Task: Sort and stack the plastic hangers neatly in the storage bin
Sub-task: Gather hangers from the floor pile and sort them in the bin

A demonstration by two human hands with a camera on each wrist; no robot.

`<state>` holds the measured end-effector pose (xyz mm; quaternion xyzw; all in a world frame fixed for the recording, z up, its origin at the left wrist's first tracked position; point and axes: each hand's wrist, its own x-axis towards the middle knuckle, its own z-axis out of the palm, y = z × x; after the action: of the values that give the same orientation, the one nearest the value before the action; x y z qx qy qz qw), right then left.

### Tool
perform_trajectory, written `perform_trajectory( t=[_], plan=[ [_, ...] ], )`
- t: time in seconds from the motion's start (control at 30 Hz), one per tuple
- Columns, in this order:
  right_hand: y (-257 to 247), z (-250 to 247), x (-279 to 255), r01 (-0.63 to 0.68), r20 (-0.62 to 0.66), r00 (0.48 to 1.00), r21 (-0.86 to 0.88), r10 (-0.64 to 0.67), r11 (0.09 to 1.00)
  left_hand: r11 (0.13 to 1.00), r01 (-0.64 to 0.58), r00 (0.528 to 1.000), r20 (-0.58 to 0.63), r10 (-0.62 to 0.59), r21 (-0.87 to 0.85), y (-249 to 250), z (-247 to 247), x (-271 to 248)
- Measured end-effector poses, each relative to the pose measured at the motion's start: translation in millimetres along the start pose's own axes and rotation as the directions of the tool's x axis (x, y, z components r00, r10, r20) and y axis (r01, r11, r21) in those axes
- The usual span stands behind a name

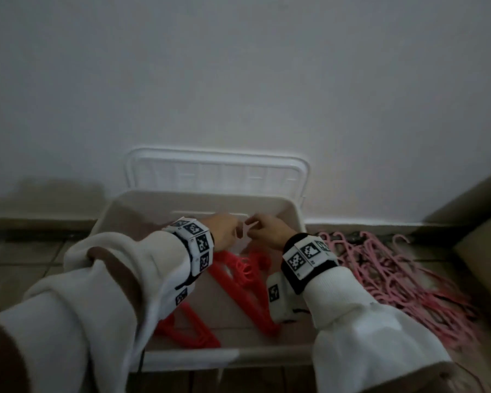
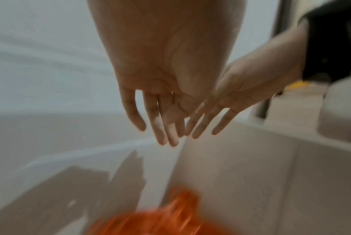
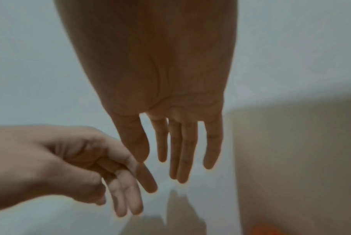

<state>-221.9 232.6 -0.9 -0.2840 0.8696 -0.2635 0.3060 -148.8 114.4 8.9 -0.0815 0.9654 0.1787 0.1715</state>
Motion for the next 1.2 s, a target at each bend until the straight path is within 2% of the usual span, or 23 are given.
perform_trajectory(
  t=[0.1, 0.17, 0.23, 0.3, 0.43, 0.6, 0.73, 0.9, 1.07, 1.2],
  plan=[
    [27.3, -41.8, -37.0, 0.032, -0.172, 0.985, 0.067, -0.020, 0.997, 0.994, -0.111, 0.991, -0.075, 0.110, -0.002, 46.6, -13.2, 2.3],
    [58.4, -64.0, -60.8, -0.004, -0.243, 0.969, 0.134, 0.036, 0.991, 0.980, -0.199, 0.975, -0.105, 0.196, -0.018, 80.3, -13.4, 5.1],
    [97.9, -79.5, -85.3, -0.070, -0.292, 0.949, 0.181, 0.122, 0.981, 0.959, -0.277, 0.959, -0.082, 0.272, -0.055, 114.9, -7.7, 8.8],
    [139.1, -88.1, -109.3, -0.167, -0.305, 0.927, 0.192, 0.220, 0.967, 0.940, -0.337, 0.941, -0.035, 0.336, -0.052, 149.0, 1.2, 11.5],
    [214.0, -81.5, -146.5, -0.387, -0.248, 0.876, 0.152, 0.414, 0.909, 0.913, -0.407, 0.911, 0.071, 0.405, 0.019, 201.2, 34.1, 27.4],
    [282.1, -45.8, -151.4, -0.541, -0.139, 0.818, 0.142, 0.558, 0.829, 0.930, -0.362, 0.917, 0.207, 0.341, 0.071, 230.6, 76.6, 64.2],
    [311.2, -12.3, -130.7, -0.540, -0.094, 0.828, 0.131, 0.553, 0.831, 0.936, -0.283, 0.931, 0.294, 0.216, 0.210, 243.3, 99.6, 99.6],
    [319.1, 17.5, -90.2, -0.531, -0.124, 0.834, 0.083, 0.538, 0.843, 0.937, -0.200, 0.956, 0.265, 0.123, 0.287, 260.7, 113.9, 138.9],
    [315.1, 29.1, -57.2, -0.551, -0.254, 0.818, -0.082, 0.517, 0.831, 0.899, -0.195, 0.946, 0.316, 0.067, 0.393, 267.8, 126.7, 153.1],
    [325.7, 32.1, -54.0, -0.526, -0.258, 0.827, -0.039, 0.500, 0.849, 0.900, -0.209, 0.930, 0.363, 0.062, 0.382, 261.9, 129.8, 162.6]
  ],
)
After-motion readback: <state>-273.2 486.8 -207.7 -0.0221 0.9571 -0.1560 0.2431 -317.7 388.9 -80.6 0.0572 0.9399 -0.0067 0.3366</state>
